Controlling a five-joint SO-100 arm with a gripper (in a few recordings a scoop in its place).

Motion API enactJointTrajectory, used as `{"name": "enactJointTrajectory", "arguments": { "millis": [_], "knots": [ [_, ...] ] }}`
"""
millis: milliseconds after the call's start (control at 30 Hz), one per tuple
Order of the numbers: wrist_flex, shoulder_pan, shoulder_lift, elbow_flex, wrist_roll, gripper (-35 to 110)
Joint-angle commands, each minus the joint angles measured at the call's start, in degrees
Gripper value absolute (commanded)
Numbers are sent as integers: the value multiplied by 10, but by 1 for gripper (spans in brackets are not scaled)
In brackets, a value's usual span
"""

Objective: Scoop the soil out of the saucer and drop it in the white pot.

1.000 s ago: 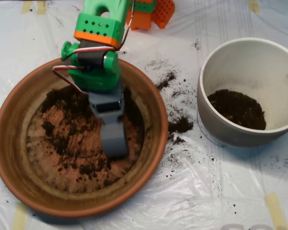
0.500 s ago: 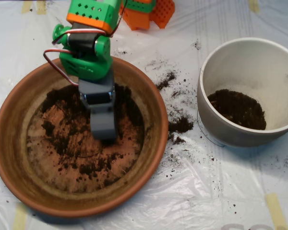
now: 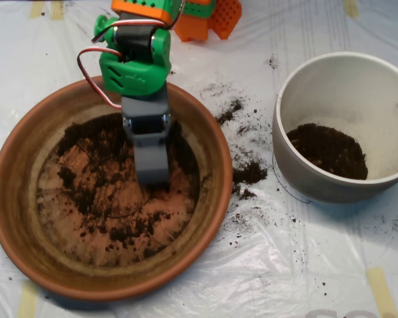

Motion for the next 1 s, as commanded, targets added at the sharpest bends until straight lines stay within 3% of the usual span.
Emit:
{"name": "enactJointTrajectory", "arguments": {
  "millis": [0, 233, 533, 633, 967],
  "knots": [
    [-16, -3, 33, -14, -3, 22],
    [-37, 0, 13, -7, -4, 22],
    [-50, 8, 52, 56, -42, 0],
    [-41, 5, 58, 57, -47, 0],
    [120, -57, 174, -62, 5, -1]
  ]
}}
